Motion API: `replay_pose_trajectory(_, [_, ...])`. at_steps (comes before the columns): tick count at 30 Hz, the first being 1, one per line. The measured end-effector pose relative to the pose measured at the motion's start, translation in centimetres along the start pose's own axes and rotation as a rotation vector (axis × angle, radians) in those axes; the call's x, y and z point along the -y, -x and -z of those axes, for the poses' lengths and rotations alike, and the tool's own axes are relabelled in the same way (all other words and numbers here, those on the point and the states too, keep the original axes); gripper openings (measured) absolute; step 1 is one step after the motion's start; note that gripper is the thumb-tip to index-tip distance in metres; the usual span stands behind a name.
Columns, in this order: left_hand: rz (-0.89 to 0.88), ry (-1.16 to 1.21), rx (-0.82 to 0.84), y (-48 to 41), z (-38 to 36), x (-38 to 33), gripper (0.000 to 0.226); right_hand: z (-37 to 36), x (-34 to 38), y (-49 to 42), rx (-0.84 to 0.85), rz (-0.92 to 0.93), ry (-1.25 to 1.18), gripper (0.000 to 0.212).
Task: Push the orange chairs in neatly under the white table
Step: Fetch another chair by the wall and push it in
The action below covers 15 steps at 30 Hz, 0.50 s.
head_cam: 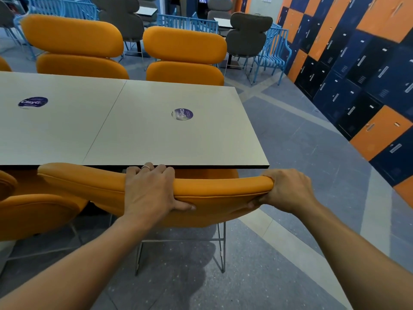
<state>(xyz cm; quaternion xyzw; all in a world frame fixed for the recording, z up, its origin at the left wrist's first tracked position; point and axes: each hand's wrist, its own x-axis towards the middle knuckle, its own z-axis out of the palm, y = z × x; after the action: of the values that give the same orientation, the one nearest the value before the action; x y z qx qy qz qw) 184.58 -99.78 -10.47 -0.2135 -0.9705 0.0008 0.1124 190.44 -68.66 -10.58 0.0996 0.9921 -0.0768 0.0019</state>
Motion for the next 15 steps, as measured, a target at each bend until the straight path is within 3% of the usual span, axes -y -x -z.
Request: replay_pose_trajectory(15, [0.123,0.047,0.031,0.0,0.2,-1.9,0.082,0.5,-1.2,-1.1,0.066,0.059,-0.046,0.061])
